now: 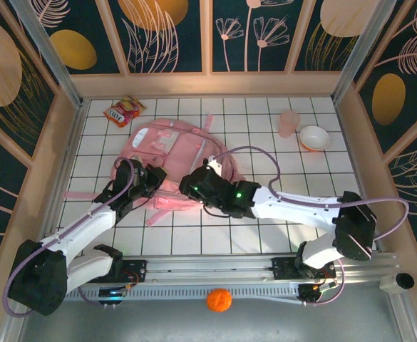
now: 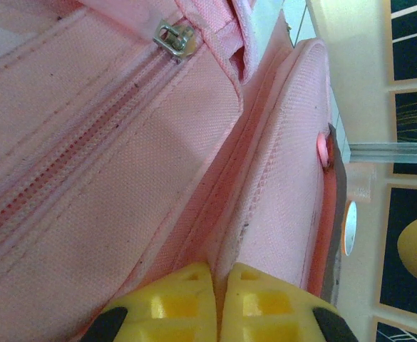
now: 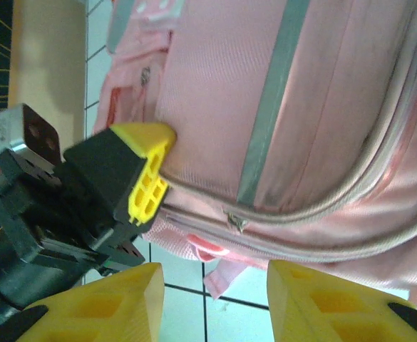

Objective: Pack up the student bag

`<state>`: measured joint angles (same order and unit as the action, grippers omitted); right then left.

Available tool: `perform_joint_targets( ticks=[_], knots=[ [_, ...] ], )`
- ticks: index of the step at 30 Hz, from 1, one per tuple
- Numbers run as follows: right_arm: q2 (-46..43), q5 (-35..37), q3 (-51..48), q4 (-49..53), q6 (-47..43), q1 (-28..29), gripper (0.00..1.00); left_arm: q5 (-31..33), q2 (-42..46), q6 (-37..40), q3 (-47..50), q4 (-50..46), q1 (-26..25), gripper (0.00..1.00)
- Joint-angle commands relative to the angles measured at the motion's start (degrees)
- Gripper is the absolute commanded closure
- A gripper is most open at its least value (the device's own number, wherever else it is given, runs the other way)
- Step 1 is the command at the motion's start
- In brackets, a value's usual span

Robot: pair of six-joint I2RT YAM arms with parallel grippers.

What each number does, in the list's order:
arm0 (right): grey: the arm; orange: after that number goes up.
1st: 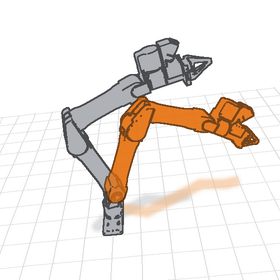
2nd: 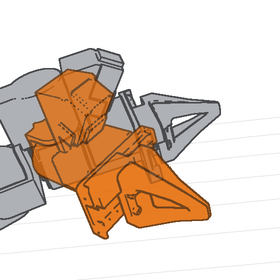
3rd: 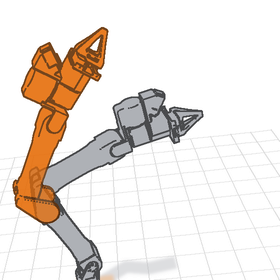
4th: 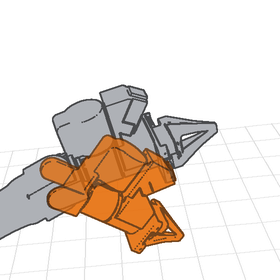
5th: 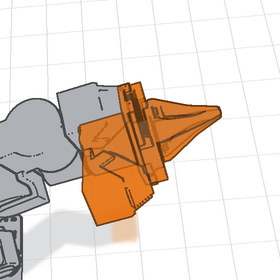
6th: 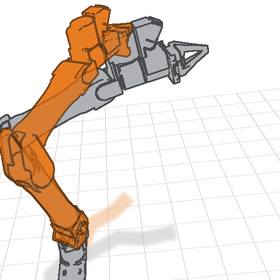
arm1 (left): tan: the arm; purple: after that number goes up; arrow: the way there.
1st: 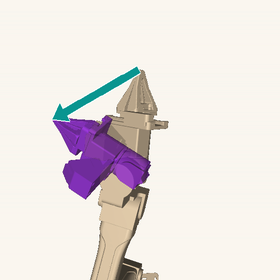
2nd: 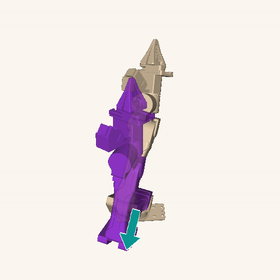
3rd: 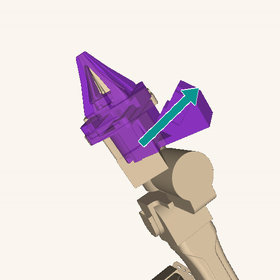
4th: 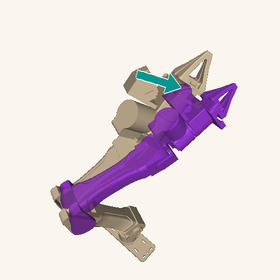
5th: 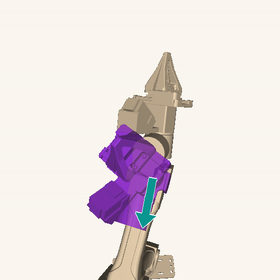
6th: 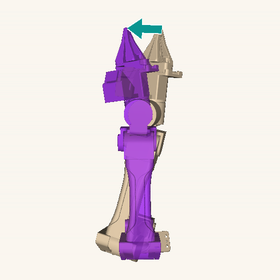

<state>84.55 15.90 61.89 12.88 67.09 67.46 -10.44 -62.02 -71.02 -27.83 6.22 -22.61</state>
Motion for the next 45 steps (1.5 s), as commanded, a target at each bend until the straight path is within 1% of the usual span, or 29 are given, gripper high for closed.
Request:
perform_joint_targets(
  ticks=[1, 6, 9, 14, 17, 20, 27, 35, 39, 42, 45],
  knots=[
    [3.35, 2.87, 1.53, -1.38, 5.25, 0.23, 0.60, 1.65, 1.11, -4.69, -0.16, 3.80, 0.11, 1.00],
    [6.51, 0.14, -0.22, -7.42, 6.09, 0.31, 0.64, 1.56, 1.11, -4.14, -0.38, 3.91, 0.11, 1.00],
    [8.33, -1.06, 0.26, -10.26, 4.74, 0.30, 0.66, 1.38, 1.29, -4.29, -0.21, 3.98, 0.11, 1.00],
    [10.55, -0.98, 1.84, -9.58, 5.37, 0.46, 0.65, 1.05, 1.33, -4.38, -0.02, 4.24, 0.09, 1.00],
    [10.78, -0.10, 1.30, -8.55, 7.14, 0.35, 0.62, 0.78, 1.11, -4.58, 0.15, 4.84, 0.11, 1.00],
    [10.48, 1.04, 0.66, -8.28, 7.55, 0.27, 0.62, 0.21, 0.77, -4.75, 0.14, 5.57, 0.11, 1.00],
    [10.54, 3.19, 0.95, -9.53, 6.37, -0.53, 0.69, -1.22, 0.61, -5.42, -0.23, 6.73, 0.09, 1.00],
    [12.63, 8.79, 1.65, -13.81, 6.31, -0.58, 0.72, -2.43, 1.46, -5.26, -0.11, 7.76, 0.11, 1.00],
    [14.82, 9.55, 2.05, -16.40, 6.12, -0.55, 0.75, -2.92, 2.02, -5.37, -0.03, 7.73, 0.02, 1.00],
    [15.93, 9.93, 3.05, -15.78, 6.12, -0.49, 0.80, -2.91, 2.51, -5.42, 0.14, 7.60, -0.06, 1.00],
    [15.48, 11.17, 2.93, -15.10, 6.12, -0.40, 0.82, -2.18, 3.00, -5.29, 0.19, 6.93, -0.02, 1.00]
  ],
)
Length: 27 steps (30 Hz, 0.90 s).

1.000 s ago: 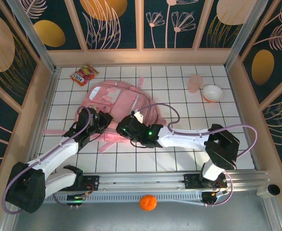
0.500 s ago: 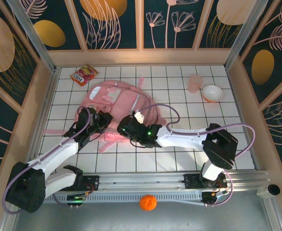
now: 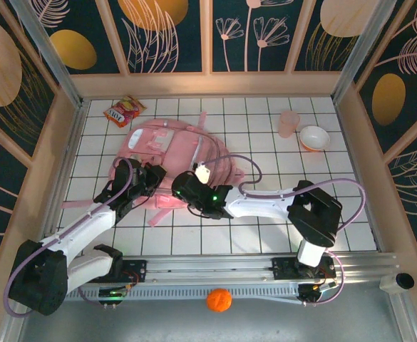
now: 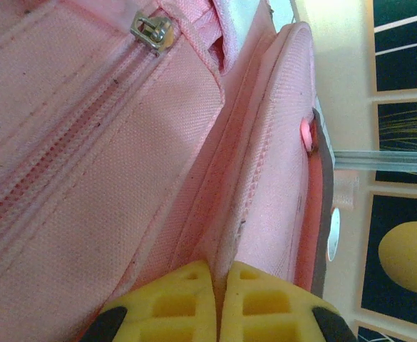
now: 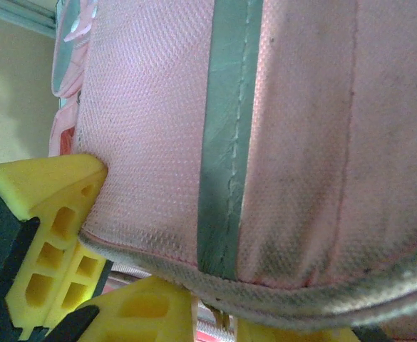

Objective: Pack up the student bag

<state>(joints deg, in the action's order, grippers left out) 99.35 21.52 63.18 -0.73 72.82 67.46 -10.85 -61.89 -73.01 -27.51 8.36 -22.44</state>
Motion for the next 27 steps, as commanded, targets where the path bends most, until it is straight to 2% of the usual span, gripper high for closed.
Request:
perform_joint_targets(
  ticks=[1, 5, 7, 10, 16, 19, 23, 27],
  knots=[
    [0.42, 5.90, 1.48, -0.94, 0.52, -0.28, 0.82, -1.45, 3.02, -3.19, -0.20, 4.45, -0.24, 1.00],
    [-1.29, 7.33, -0.11, 1.35, 1.67, -0.31, 0.86, 0.51, 3.77, -1.98, -0.88, 2.14, -0.26, 1.00],
    [-1.77, 8.25, -0.49, 3.41, 2.14, -0.27, 0.94, 0.83, 3.84, -1.74, -0.84, 1.81, -0.24, 1.00],
    [-2.27, 9.46, 0.46, 7.83, 2.34, -0.27, 0.95, 1.27, 3.79, -1.02, -1.12, 1.35, -0.24, 1.00],
    [-5.47, 8.23, 0.69, 11.86, -1.52, -0.48, 0.96, 6.69, 3.49, 8.61, -5.04, -4.44, -0.24, 1.00],
    [-7.41, 4.29, 1.00, 14.28, -3.37, -1.36, 0.97, 7.49, 2.63, 12.86, -6.04, -5.49, -0.24, 1.00],
    [-9.39, -5.79, 0.50, 15.44, -6.73, -4.63, 0.98, 6.90, 1.36, 15.69, -6.33, -6.05, -0.24, 1.00],
    [-8.83, -11.13, 3.25, 23.14, -9.51, -6.67, 0.99, 6.29, 0.50, 17.22, -6.51, -6.91, -0.20, 1.00]
  ],
)
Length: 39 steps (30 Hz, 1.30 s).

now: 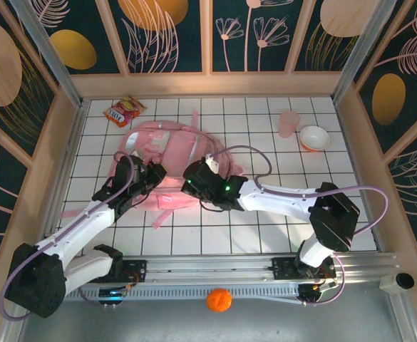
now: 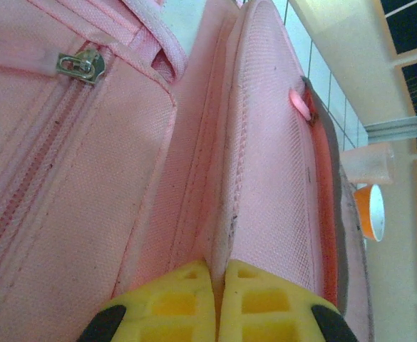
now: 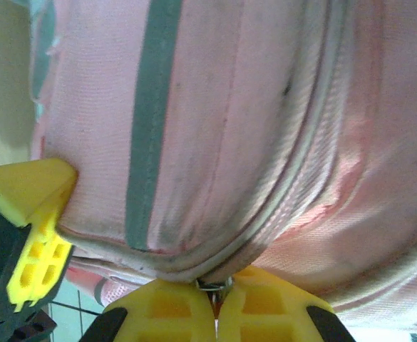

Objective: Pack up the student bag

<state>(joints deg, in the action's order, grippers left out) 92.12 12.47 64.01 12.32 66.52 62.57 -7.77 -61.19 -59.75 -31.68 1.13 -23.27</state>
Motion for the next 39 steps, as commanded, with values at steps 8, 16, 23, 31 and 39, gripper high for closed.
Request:
perform_joint_targets(
  ticks=[8, 16, 23, 31, 39],
  knots=[
    [-2.21, -2.39, 2.52, 19.42, -9.13, -5.23, 0.99, 2.86, -0.33, 6.74, -3.17, -0.36, 0.59, 1.00],
    [2.63, -3.85, 4.36, 15.08, -17.41, -5.48, 0.88, 0.47, -0.60, 5.46, -2.56, 1.63, 0.59, 1.00],
    [4.03, -0.02, 3.36, 8.58, -17.90, -3.83, 0.77, -1.28, -0.53, 4.11, -1.80, 3.90, 0.59, 1.00],
    [0.15, 2.04, -1.90, -0.27, -17.80, -3.06, 0.88, -0.93, -0.66, 3.89, -1.28, 4.20, 0.59, 1.00],
    [-2.97, 3.76, -0.63, 11.57, -21.95, -4.48, 1.00, -0.35, -2.21, 8.24, -1.79, 2.23, 0.59, 1.00]
  ],
)
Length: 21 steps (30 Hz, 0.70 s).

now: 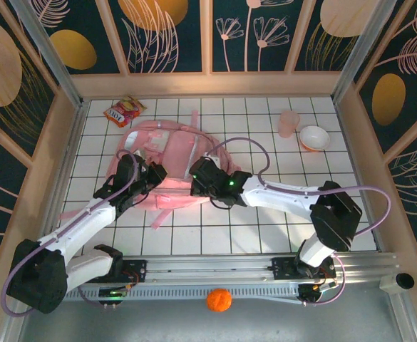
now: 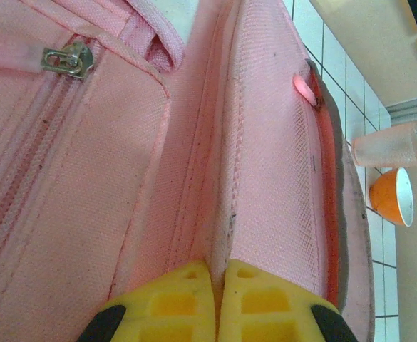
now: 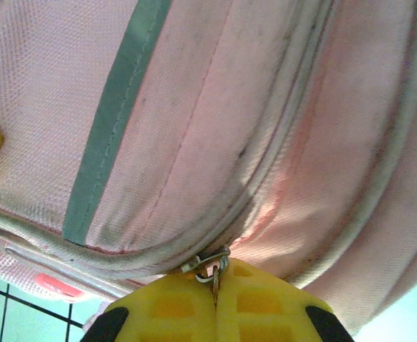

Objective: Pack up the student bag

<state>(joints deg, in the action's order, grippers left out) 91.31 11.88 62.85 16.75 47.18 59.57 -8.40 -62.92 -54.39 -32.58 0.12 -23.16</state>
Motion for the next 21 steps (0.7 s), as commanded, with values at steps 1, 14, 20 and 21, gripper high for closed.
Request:
perform_joint_targets(
  ticks=[1, 14, 20, 21],
  knots=[
    [-2.63, 4.16, -0.14, 8.40, -3.85, -1.86, 1.00, -0.23, -0.84, 3.73, -0.98, 2.98, 0.48, 1.00],
    [-6.61, 1.69, -4.61, 10.75, -8.46, 1.39, 1.00, -1.48, -4.64, 29.73, -9.22, -7.24, 0.48, 1.00],
    [-1.97, 4.39, 0.09, 8.51, -2.82, 10.11, 1.00, 8.06, -7.36, 38.65, -13.84, -6.97, 0.57, 1.00],
    [-1.14, 4.48, 1.16, 7.48, -2.58, 11.06, 1.00, 7.74, -8.71, 38.60, -14.68, -6.49, 0.61, 1.00]
  ],
)
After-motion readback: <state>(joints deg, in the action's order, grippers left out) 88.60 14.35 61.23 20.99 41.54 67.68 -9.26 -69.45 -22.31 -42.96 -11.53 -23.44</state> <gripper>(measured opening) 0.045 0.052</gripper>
